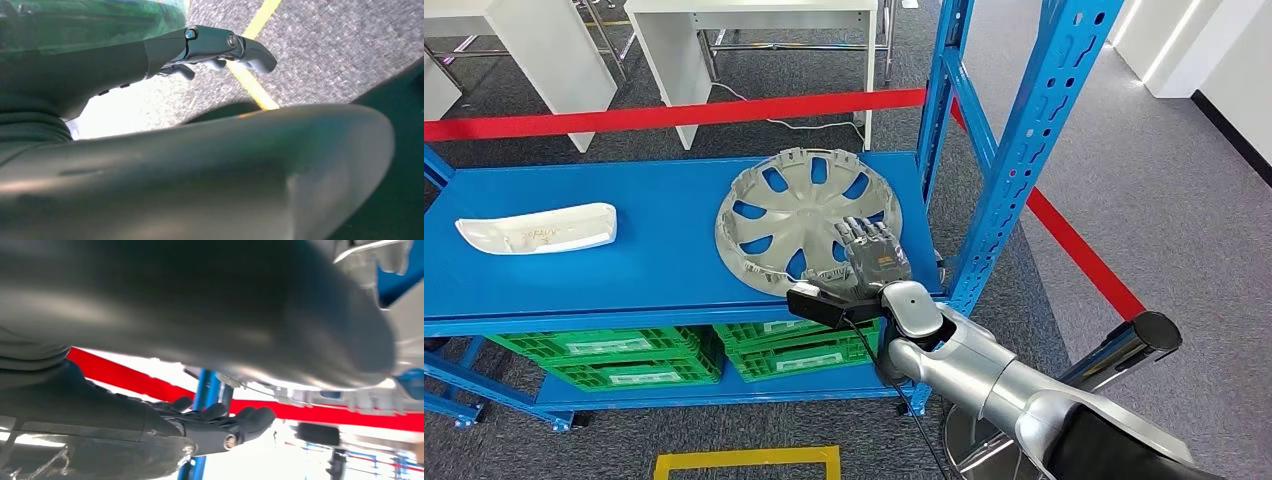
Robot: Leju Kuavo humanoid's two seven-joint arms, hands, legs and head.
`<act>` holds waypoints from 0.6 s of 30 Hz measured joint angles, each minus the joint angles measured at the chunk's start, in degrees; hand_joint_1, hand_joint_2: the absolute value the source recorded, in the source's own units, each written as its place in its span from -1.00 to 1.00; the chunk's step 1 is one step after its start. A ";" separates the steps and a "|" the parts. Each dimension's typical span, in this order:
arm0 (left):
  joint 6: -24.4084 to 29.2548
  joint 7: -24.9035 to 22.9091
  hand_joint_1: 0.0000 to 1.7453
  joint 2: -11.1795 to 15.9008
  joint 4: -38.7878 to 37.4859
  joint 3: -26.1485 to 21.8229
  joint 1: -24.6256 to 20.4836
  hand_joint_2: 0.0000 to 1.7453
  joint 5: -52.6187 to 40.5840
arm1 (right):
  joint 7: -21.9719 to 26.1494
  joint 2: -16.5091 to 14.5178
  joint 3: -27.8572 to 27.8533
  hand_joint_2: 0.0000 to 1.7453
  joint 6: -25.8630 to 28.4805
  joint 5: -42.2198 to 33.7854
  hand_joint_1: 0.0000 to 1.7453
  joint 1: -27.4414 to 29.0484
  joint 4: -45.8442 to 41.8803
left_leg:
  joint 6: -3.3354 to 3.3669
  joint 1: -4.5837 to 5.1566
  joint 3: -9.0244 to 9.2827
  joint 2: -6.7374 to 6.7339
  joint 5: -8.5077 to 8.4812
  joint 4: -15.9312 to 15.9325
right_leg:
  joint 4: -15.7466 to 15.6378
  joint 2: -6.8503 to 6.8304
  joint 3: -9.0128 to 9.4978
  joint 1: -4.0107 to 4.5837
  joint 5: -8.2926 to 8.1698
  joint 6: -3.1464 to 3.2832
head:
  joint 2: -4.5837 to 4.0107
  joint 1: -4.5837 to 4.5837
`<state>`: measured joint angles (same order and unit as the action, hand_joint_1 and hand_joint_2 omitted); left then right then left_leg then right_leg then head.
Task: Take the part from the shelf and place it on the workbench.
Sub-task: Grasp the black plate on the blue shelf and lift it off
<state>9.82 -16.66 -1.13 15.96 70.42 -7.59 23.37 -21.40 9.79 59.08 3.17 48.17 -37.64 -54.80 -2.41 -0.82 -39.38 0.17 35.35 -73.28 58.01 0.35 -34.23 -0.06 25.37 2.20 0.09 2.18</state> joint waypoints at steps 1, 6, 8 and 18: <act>0.04 0.00 -1.00 0.02 0.00 -0.01 0.08 -1.00 0.03 | -0.06 0.01 0.00 -1.00 -0.01 0.00 -1.00 0.15 0.00 | -0.11 -0.09 -0.15 0.00 -1.13 0.71 | 0.03 0.03 0.14 -0.07 0.14 -0.11 | 0.00 -0.02; 0.35 -0.01 -1.00 0.07 0.00 -0.08 0.11 -1.00 0.04 | -0.27 0.09 -0.06 -1.00 -0.16 0.00 -1.00 0.31 -0.09 | 0.46 -0.06 5.01 -0.06 -8.18 15.04 | 0.36 0.06 0.84 -0.23 1.06 -1.57 | 0.00 -0.16; 0.53 -0.01 -1.00 0.07 -0.01 -0.09 0.21 -1.00 0.03 | -0.31 0.16 -0.07 -1.00 -0.19 0.00 -1.00 0.38 -0.15 | 1.29 0.02 5.08 -0.05 -8.32 15.13 | 0.53 0.00 0.78 -0.12 1.32 -1.80 | 0.00 -0.11; 0.69 -0.01 -1.00 0.02 0.00 -0.17 0.21 -1.00 -0.01 | -0.43 0.29 -0.15 -1.00 -0.11 0.00 -1.00 0.42 -0.33 | 2.18 0.21 5.03 0.01 -8.50 15.13 | -0.57 -0.05 1.37 -0.15 0.98 -2.19 | 0.00 0.25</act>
<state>10.51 -16.67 -1.11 15.96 70.25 -7.38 23.37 -21.83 10.08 58.93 3.06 48.17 -37.22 -55.12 -0.23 -0.61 -34.36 0.18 26.85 -58.15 57.44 0.30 -32.86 -0.21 26.35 0.01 0.09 2.43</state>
